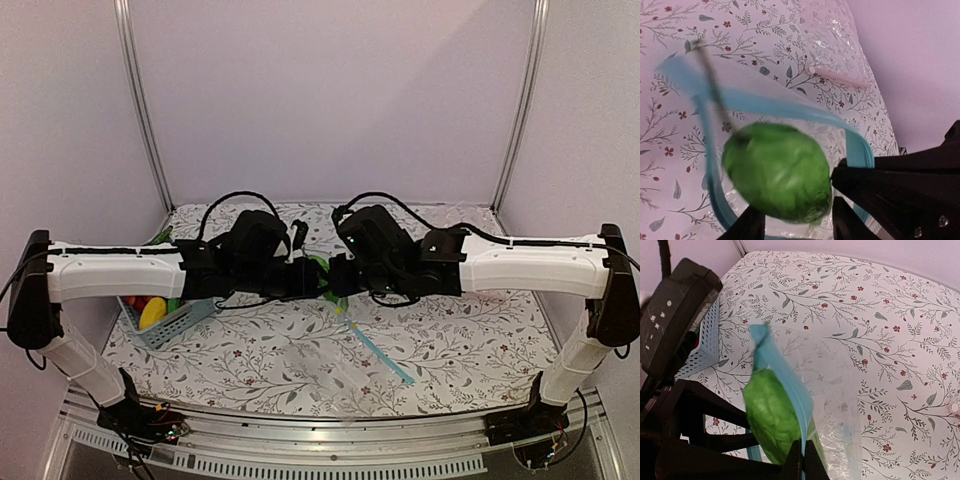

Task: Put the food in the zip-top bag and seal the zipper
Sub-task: Place the fake vegetable in the zipper food storage bag, then pass from the right arm to the left

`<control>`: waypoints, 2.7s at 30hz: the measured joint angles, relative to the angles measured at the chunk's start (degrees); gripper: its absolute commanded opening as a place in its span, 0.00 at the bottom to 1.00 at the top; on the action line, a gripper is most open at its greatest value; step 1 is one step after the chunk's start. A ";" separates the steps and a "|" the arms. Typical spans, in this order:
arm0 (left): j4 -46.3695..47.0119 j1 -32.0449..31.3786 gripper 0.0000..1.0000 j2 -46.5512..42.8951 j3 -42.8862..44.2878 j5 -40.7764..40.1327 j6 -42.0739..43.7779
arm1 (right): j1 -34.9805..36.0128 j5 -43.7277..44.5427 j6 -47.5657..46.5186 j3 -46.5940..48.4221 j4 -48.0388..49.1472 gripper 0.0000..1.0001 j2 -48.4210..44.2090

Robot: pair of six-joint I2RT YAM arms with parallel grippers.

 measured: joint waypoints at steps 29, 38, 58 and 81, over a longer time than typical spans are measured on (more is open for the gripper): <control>-6.67 3.13 0.57 -13.29 -1.09 -2.60 3.67 | -1.51 -0.94 3.34 -1.95 2.43 0.00 0.02; -5.33 4.94 0.47 -11.39 -6.71 1.16 -0.44 | -1.51 -3.30 3.54 -3.82 4.79 0.00 0.02; 0.98 5.27 0.14 -5.68 -6.78 4.74 -3.06 | -1.51 -4.92 3.58 -4.63 6.58 0.00 -0.31; 8.13 5.14 0.00 -5.29 -8.04 8.13 2.89 | -3.87 -6.19 8.07 -4.94 5.55 0.07 1.79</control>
